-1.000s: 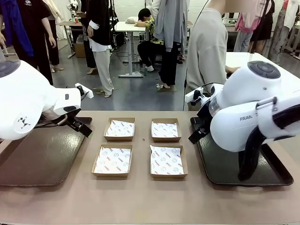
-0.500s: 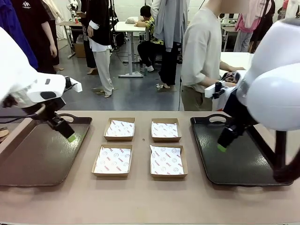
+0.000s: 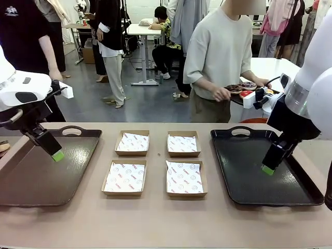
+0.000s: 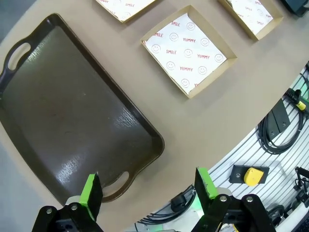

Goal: Individually package the donuts and arrange them on the tray.
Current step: Pick up one Paper togo box.

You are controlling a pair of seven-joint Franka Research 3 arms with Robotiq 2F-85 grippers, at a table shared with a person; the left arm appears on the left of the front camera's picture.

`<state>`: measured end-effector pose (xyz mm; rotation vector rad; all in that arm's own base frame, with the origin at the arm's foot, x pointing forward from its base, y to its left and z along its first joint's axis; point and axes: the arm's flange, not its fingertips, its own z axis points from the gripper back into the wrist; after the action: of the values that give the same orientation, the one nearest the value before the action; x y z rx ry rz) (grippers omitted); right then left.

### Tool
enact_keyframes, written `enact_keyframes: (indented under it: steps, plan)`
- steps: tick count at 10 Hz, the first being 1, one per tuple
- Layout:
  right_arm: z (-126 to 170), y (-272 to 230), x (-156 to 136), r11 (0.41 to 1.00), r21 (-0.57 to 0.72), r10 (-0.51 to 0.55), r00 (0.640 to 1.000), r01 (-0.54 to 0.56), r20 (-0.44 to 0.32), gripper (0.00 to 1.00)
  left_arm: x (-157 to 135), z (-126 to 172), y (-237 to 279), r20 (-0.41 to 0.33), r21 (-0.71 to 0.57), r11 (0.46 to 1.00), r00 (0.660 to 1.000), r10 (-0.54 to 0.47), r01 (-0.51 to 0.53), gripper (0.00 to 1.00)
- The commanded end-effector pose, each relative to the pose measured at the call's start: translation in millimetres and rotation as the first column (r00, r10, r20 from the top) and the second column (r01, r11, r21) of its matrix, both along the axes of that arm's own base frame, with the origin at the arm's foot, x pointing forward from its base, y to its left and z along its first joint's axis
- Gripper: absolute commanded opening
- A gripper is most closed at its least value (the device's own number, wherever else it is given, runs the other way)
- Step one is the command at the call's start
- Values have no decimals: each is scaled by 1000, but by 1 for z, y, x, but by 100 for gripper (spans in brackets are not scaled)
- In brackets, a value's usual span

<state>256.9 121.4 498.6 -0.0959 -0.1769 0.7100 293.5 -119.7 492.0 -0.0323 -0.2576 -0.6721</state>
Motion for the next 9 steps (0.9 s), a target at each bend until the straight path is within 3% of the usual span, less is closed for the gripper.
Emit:
enact_keyframes:
  steps: [1, 3, 4, 5, 6, 7, 9]
  plan:
    - [-2, 3, 1, 1000, 29, -2, 1000, 3, -15, 100, 3, -5, -4, -12, -3, 1000, 1000, -9, 9, 100]
    - [0, 0, 0, 1000, 2, 0, 1000, 0, -2, 100, 1, -2, -1, -6, 2, 1000, 1000, 0, 0, 100]
    - [5, -28, 5, 952, 276, -120, 991, 134, -65, 100, 9, 6, 13, -79, -208, 975, 995, 57, -73, 100]
    - [7, -65, 9, 809, 539, -200, 973, 232, -118, 100, 17, 14, 33, -162, -445, 882, 983, 92, -156, 100]
    - [3, -99, 10, 656, 693, -252, 952, 299, -172, 100, 22, 16, 54, -219, -596, 773, 970, 103, -217, 100]
    - [-6, -126, 7, 535, 774, -288, 935, 338, -209, 100, 28, 15, 77, -291, -721, 630, 951, 104, -289, 100]
    - [-22, -176, -5, 298, 883, -278, 918, 362, -283, 100, 31, 3, 121, -404, -842, 354, 911, 81, -406, 100]
